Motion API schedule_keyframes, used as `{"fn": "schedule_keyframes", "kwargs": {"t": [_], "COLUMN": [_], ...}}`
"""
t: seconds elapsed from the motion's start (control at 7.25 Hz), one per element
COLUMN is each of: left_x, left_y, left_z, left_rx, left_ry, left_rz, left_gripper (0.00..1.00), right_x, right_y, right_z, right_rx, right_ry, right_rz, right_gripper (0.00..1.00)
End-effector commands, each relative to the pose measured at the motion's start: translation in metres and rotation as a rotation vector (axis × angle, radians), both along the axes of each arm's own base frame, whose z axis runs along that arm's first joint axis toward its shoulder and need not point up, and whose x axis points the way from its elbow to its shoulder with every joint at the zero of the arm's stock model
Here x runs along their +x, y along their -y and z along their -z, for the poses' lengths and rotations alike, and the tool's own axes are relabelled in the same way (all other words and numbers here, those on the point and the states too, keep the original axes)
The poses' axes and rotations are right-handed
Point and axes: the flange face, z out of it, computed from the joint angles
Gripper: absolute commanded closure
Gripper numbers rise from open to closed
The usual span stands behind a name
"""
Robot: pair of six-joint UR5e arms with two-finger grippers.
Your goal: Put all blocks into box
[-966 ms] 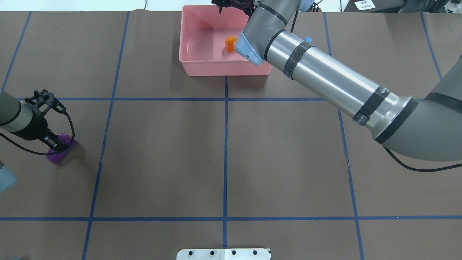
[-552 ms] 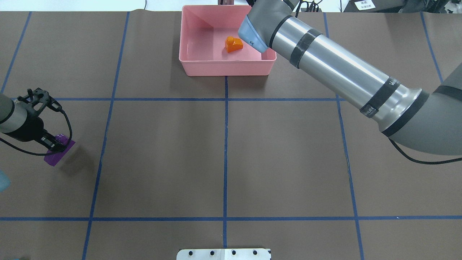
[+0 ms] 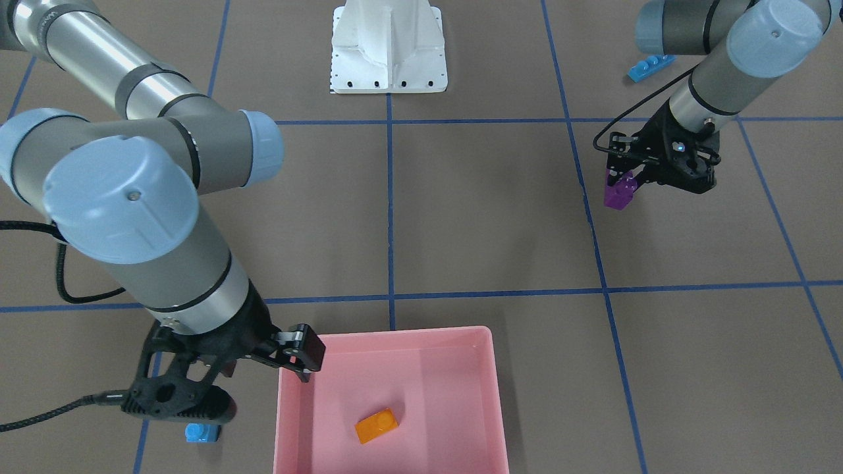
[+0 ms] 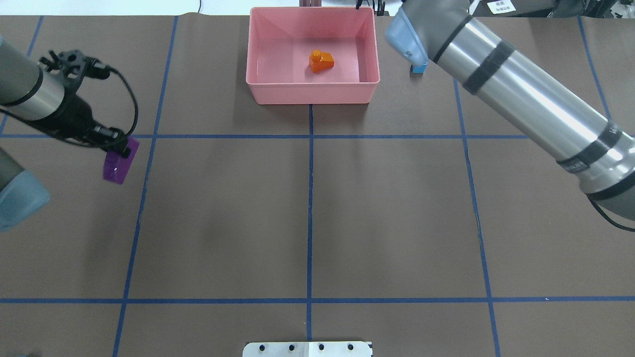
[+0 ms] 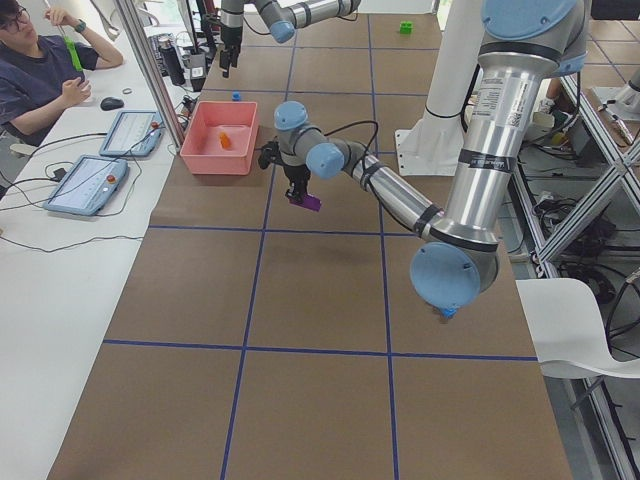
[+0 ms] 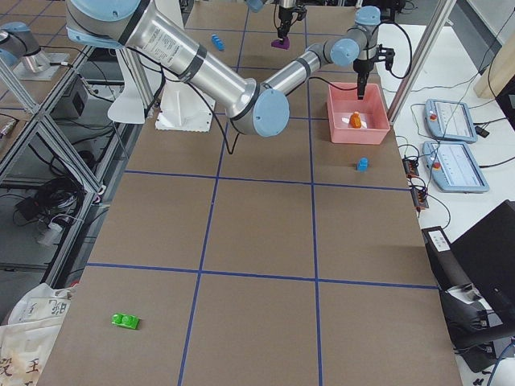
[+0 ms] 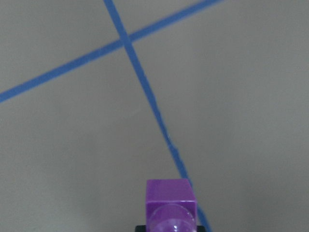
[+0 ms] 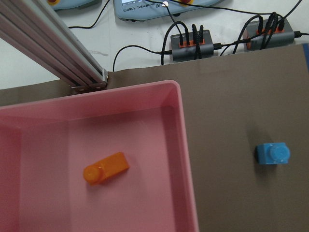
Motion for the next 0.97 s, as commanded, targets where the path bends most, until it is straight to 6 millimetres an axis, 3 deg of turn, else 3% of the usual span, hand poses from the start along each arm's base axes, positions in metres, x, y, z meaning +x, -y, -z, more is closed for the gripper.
{"fn": "schedule_keyframes", "kwargs": {"t": [0.0, 0.14, 0.28, 0.41, 0.55, 0.69, 0.83], "left_x": [0.021, 0.049, 0.07, 0.082, 0.094, 0.106, 0.123], "left_y": [0.081, 0.125, 0.179, 0.229, 0.265, 0.282, 0.279], "left_z": [0.124, 0.162, 0.18, 0.182, 0.182, 0.177, 0.175], "left_rx": [-0.041, -0.061, -0.057, -0.031, 0.011, 0.014, 0.027], "left_ry": [-0.124, -0.161, -0.193, -0.178, -0.144, -0.123, -0.105], "left_rz": [0.168, 0.204, 0.266, 0.34, 0.421, 0.441, 0.453], "left_gripper": [1.0, 1.0, 1.0, 1.0, 1.0, 1.0, 1.0], "right_x": [0.052, 0.057, 0.056, 0.048, 0.03, 0.017, 0.006], "right_y": [-0.013, -0.014, -0.011, -0.004, 0.002, 0.005, 0.003], "right_z": [-0.087, -0.117, -0.14, -0.163, -0.195, -0.223, -0.24], "right_rx": [0.149, 0.197, 0.234, 0.249, 0.274, 0.296, 0.306], "right_ry": [-0.113, -0.134, -0.154, -0.182, -0.217, -0.238, -0.25], "right_rz": [0.075, 0.08, 0.05, 0.03, 0.011, 0.001, 0.002], "right_gripper": [0.01, 0.01, 0.01, 0.01, 0.01, 0.01, 0.01]}}
